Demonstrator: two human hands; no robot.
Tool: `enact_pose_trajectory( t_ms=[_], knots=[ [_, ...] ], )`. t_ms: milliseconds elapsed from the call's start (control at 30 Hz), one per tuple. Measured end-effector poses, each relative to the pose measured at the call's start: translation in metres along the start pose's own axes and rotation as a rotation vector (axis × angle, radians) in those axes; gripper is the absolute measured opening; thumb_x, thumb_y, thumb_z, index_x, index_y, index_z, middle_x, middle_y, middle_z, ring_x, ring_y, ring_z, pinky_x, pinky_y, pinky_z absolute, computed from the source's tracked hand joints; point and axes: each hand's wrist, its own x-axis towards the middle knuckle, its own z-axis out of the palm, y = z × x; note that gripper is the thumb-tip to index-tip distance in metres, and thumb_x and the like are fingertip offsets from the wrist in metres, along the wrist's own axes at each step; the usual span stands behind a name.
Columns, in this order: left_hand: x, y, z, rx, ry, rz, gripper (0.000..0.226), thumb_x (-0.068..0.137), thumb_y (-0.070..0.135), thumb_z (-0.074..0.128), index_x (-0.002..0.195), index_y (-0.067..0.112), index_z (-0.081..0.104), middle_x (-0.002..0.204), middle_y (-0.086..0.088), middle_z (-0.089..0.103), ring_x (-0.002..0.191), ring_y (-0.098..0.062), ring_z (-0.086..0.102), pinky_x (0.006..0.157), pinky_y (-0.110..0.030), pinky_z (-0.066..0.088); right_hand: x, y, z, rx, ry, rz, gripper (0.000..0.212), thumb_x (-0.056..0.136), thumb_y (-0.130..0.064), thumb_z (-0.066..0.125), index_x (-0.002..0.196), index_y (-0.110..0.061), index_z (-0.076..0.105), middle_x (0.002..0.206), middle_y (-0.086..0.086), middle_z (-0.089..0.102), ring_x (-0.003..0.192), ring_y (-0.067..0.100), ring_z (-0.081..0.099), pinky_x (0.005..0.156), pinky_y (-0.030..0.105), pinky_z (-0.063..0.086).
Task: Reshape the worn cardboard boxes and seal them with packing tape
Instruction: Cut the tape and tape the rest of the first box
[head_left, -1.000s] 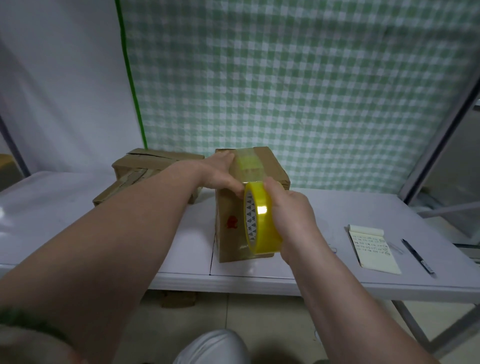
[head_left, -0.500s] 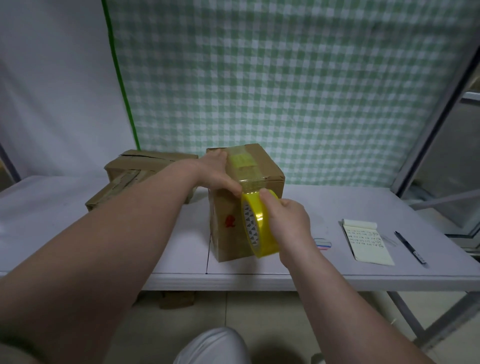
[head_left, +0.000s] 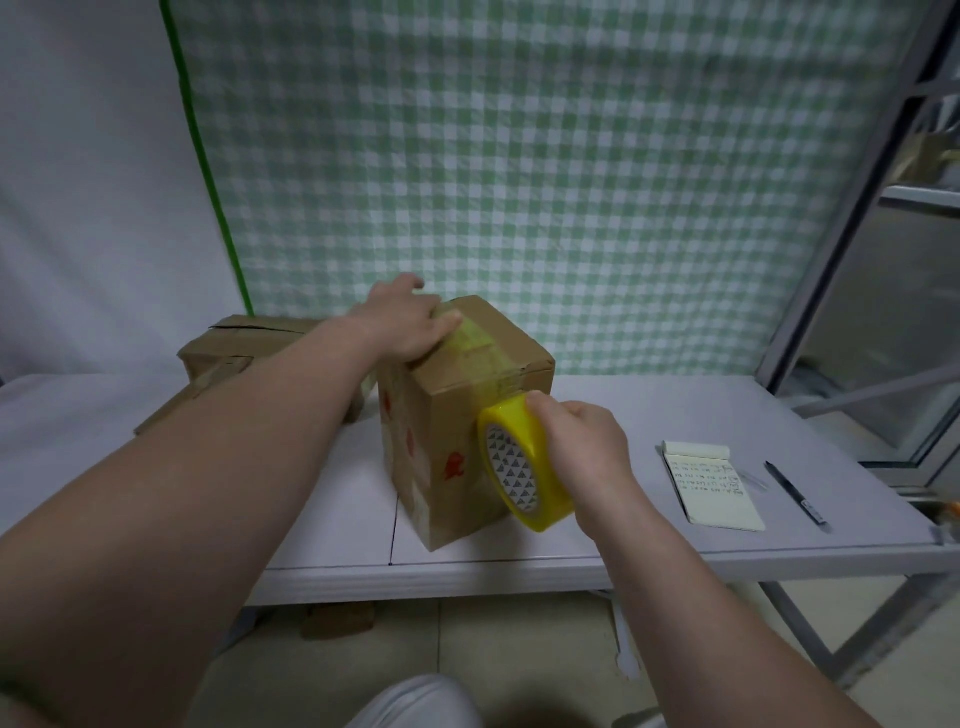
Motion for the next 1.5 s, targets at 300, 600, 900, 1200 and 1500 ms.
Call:
enact_pose_trajectory(
  t_ms=[300, 600, 900, 1200, 1500],
  knots=[
    [-0.003, 0.012, 0.008, 0.002, -0.154, 0.112, 0.058, 0.101, 0.049, 0.018, 0.153, 0.028, 0.003, 0.161, 0.006, -0.003, 0.147, -0.017, 0.002, 0.115, -0.057, -0.003, 0.003, 0.004, 0.003, -0.002, 0.024, -0.037, 0.043, 0.090, -0.041, 0.050, 0.056, -0.016, 0.039, 0.060, 0.001, 0.046, 0.059, 0.020, 0.046, 0.058, 0.032, 0.037],
    [-0.056, 0.019, 0.019, -0.035, -0.124, 0.381, 0.051, 0.100, 0.046, 0.033, 0.147, 0.046, 0.014, 0.158, 0.018, -0.001, 0.147, -0.012, -0.006, 0.109, -0.063, -0.014, -0.003, 0.000, 0.005, 0.010, 0.020, 0.007, 0.039, 0.087, -0.042, 0.052, 0.068, -0.008, 0.058, 0.070, 0.007, 0.060, 0.073, 0.029, 0.062, 0.071, 0.043, 0.053],
    [-0.065, 0.029, 0.024, -0.018, -0.076, 0.380, 0.062, 0.099, 0.022, 0.047, 0.147, 0.045, 0.017, 0.160, 0.006, 0.003, 0.147, -0.023, -0.001, 0.118, -0.046, 0.012, -0.026, -0.015, -0.013, 0.232, -0.003, 0.107, 0.039, 0.089, -0.039, 0.059, 0.094, -0.001, 0.064, 0.107, 0.016, 0.063, 0.100, 0.033, 0.061, 0.091, 0.046, 0.048],
    [-0.078, 0.037, -0.007, -0.195, 0.320, 0.320, 0.026, 0.095, 0.022, 0.053, 0.117, 0.023, 0.067, 0.109, -0.001, 0.069, 0.102, -0.019, 0.060, 0.083, -0.028, 0.044, -0.023, -0.064, -0.025, 0.341, -0.057, 0.039, 0.034, 0.080, -0.045, 0.069, 0.099, -0.018, 0.062, 0.109, 0.006, 0.063, 0.095, 0.026, 0.061, 0.087, 0.043, 0.052],
    [-0.076, 0.026, -0.008, -0.387, 0.508, 0.123, 0.012, 0.092, 0.020, 0.058, 0.097, 0.015, 0.067, 0.094, 0.002, 0.066, 0.088, -0.012, 0.058, 0.074, -0.022, 0.041, -0.007, -0.084, -0.026, 0.411, -0.193, 0.091, 0.045, 0.077, -0.043, 0.069, 0.116, -0.023, 0.060, 0.110, 0.006, 0.065, 0.097, 0.029, 0.063, 0.091, 0.048, 0.050]
  ],
)
